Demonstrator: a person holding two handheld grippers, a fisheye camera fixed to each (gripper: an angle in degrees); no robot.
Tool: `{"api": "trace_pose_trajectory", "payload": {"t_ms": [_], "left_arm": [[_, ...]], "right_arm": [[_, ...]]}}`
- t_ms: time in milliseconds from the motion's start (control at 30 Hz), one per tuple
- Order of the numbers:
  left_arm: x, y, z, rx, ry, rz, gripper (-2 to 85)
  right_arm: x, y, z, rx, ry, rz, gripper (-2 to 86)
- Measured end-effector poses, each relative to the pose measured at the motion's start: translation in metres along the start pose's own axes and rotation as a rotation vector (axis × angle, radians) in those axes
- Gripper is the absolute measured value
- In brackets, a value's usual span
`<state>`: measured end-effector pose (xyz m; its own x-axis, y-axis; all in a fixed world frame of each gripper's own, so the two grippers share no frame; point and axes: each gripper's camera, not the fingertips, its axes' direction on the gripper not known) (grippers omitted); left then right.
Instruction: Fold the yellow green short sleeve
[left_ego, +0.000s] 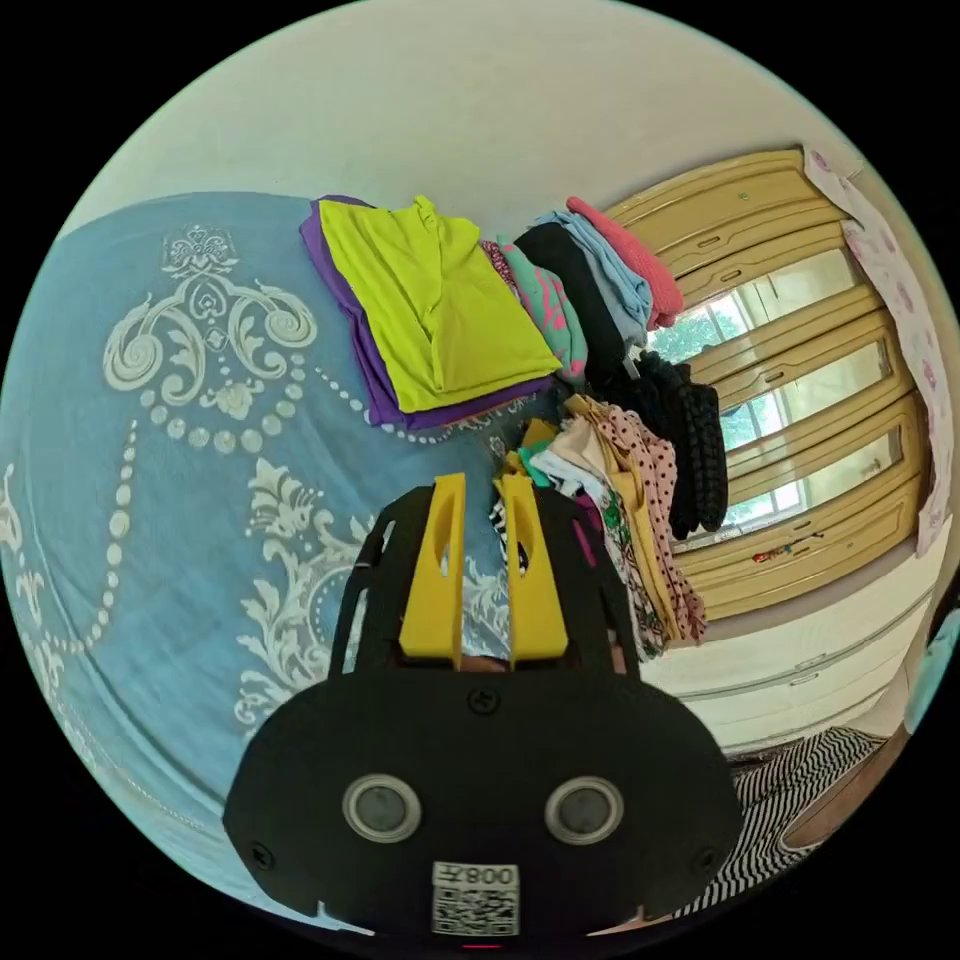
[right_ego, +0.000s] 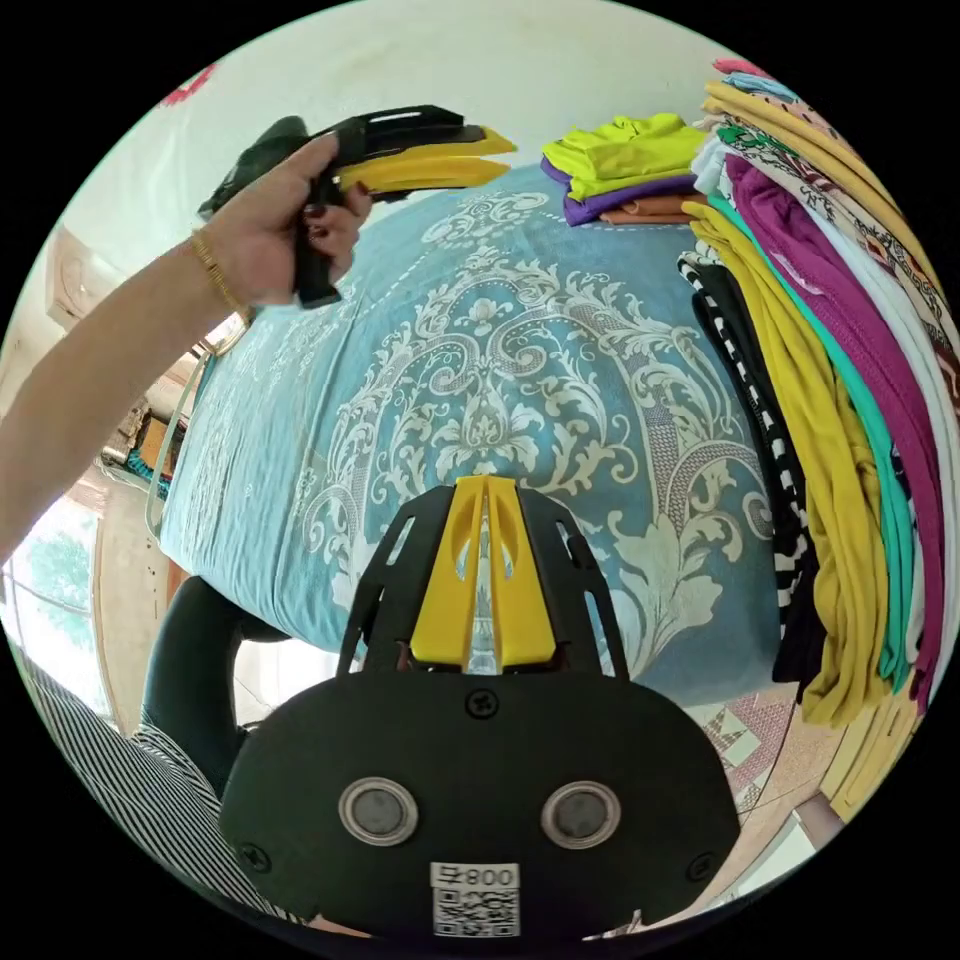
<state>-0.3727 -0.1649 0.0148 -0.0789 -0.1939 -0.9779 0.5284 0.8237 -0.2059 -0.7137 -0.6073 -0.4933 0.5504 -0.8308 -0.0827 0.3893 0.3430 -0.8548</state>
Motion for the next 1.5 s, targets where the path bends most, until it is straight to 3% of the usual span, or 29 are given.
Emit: {"api": "trace_pose_trajectory", "payload": {"t_ms": [267, 500, 700, 800, 933, 1100, 1333, 1500], "left_arm": [[-0.048, -0.070, 0.053, -0.015, -0.056, -0.063, 7.6], [-0.063, -0.055, 0.047, -0.022, 0.007, -0.069, 1.9], [-0.047, 0.007, 0.002, -0.073, 0.011, 0.088, 1.1], [-0.038, 0.057, -0.019, -0.108, -0.018, 0.146, 0.9], [-0.037, 0.142, -0.046, -0.129, -0.034, 0.141, 0.9], [-0.037, 0.240, -0.071, -0.129, -0.030, 0.079, 1.0], [-0.040, 0.337, -0.080, -0.171, -0.034, 0.045, 1.0], [-0.058, 0.362, -0.087, -0.169, -0.051, 0.025, 1.0]], "right_arm": [[-0.050, 0.000, 0.031, 0.089, 0.073, -0.049, -0.3], [-0.066, -0.013, 0.049, 0.099, -0.013, -0.024, -0.2], [-0.079, -0.030, 0.054, 0.013, -0.218, -0.038, 0.1], [-0.089, -0.036, 0.029, 0.080, -0.310, -0.036, 0.3], [-0.128, -0.057, -0.021, 0.196, -0.261, -0.085, 1.5], [-0.202, -0.107, -0.031, 0.136, -0.169, -0.239, 5.1], [-0.317, -0.183, 0.055, -0.107, -0.017, -0.409, 6.6], [-0.359, -0.235, 0.134, -0.250, 0.081, -0.392, 7.9]]}}
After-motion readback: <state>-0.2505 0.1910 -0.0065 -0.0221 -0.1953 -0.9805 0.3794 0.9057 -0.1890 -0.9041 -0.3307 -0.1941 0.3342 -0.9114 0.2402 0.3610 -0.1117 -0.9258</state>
